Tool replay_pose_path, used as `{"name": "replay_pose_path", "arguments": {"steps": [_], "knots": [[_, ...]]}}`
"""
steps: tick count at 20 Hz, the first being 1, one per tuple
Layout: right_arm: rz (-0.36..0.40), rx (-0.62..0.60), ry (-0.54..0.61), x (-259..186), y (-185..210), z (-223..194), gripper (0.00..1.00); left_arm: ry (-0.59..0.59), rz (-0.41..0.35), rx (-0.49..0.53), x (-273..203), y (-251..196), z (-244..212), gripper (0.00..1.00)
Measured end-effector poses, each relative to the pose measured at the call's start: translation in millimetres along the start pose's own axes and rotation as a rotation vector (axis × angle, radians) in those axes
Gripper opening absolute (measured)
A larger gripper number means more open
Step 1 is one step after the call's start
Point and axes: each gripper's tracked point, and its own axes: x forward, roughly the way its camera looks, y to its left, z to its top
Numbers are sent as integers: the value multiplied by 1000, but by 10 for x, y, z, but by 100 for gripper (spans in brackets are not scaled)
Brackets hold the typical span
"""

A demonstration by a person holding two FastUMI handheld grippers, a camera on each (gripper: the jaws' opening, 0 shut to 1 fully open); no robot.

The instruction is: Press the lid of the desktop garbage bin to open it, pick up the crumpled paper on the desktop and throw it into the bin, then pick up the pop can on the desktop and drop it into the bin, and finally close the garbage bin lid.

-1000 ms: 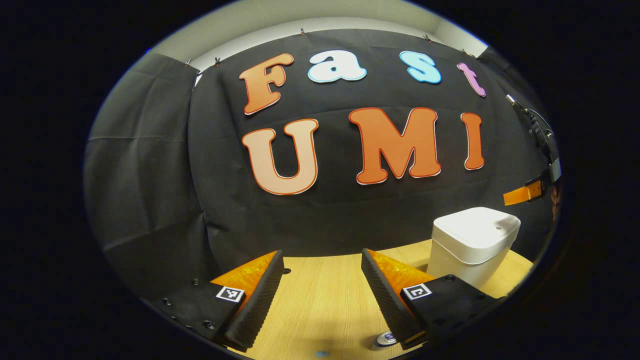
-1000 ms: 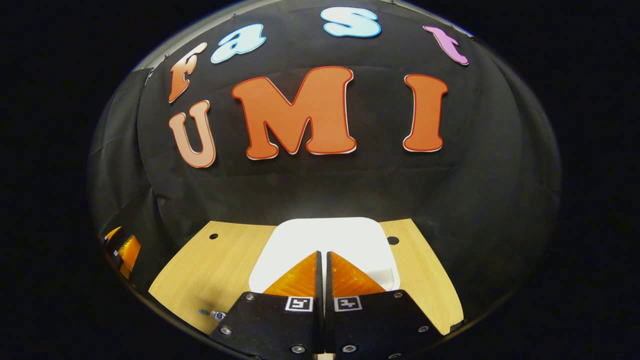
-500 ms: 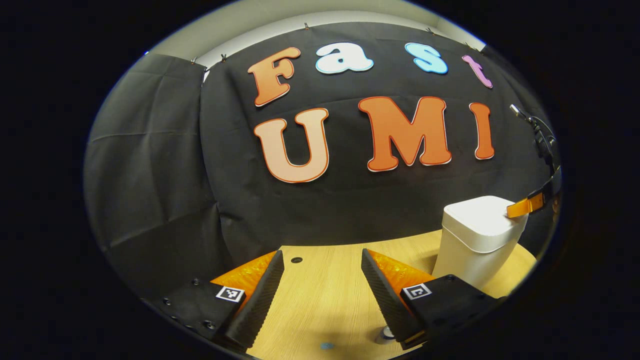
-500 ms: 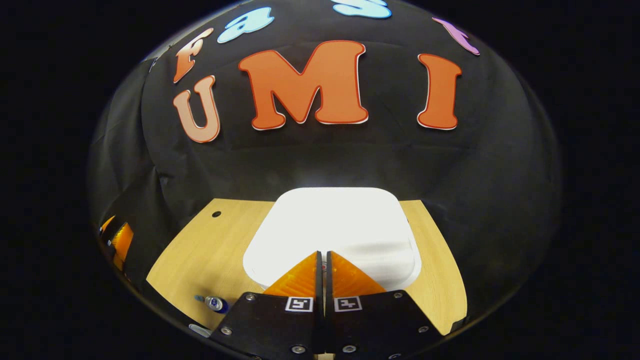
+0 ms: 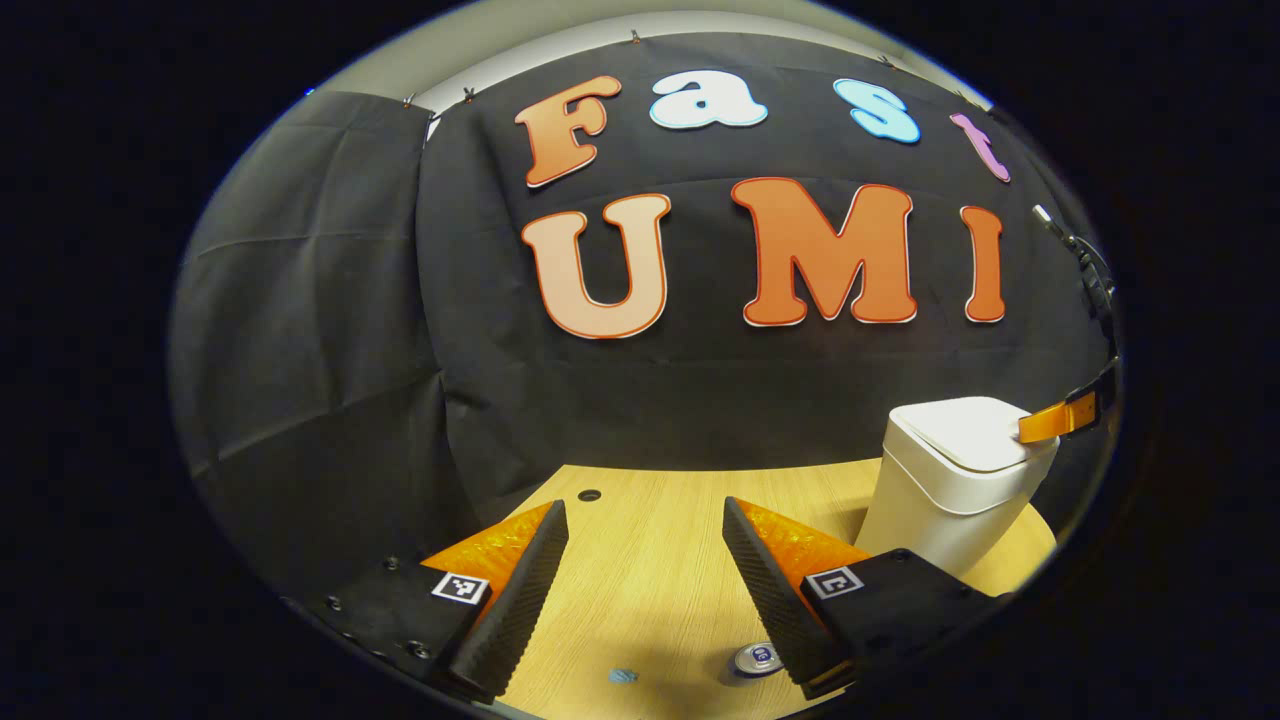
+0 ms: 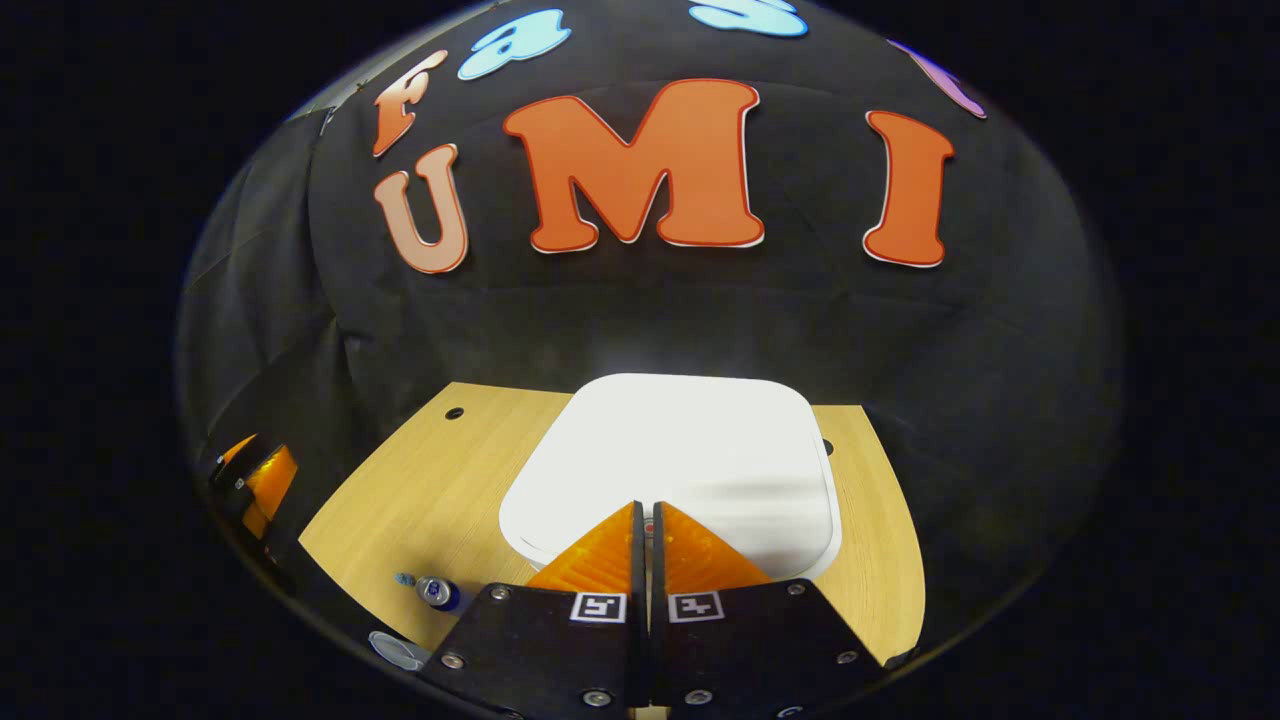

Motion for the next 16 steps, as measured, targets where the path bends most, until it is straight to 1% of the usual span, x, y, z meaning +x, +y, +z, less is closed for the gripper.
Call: {"name": "replay_pose_path", "arguments": {"steps": [1,3,5,7,8,10,12,13,14,15,16], "knots": [[-9,-30,-26,-34,-25,44,1,21,6,2,0,40,-57,99],[-25,-59,-83,-92,-54,135,1,56,5,5,0,119,-168,99],[-33,-66,-153,-145,-56,277,1,116,-14,-12,48,177,-357,99],[-55,-71,-216,-224,-52,411,1,205,-51,-59,80,163,-583,99],[-65,-66,-252,-284,-38,490,1,228,-71,-71,102,173,-662,99],[-75,-61,-324,-388,31,679,1,272,-99,-69,125,255,-817,99],[-65,-78,-382,-452,172,799,1,322,-135,-69,140,266,-989,99],[-70,-100,-410,-471,228,832,1,350,-153,-67,165,275,-1110,94],[-76,-116,-418,-464,268,815,1,385,-166,-61,199,289,-1241,94],[-69,-120,-417,-451,344,781,1,426,-184,-56,212,294,-1410,99],[-52,-118,-408,-447,454,718,2,463,-199,-53,227,294,-1541,99]]}}
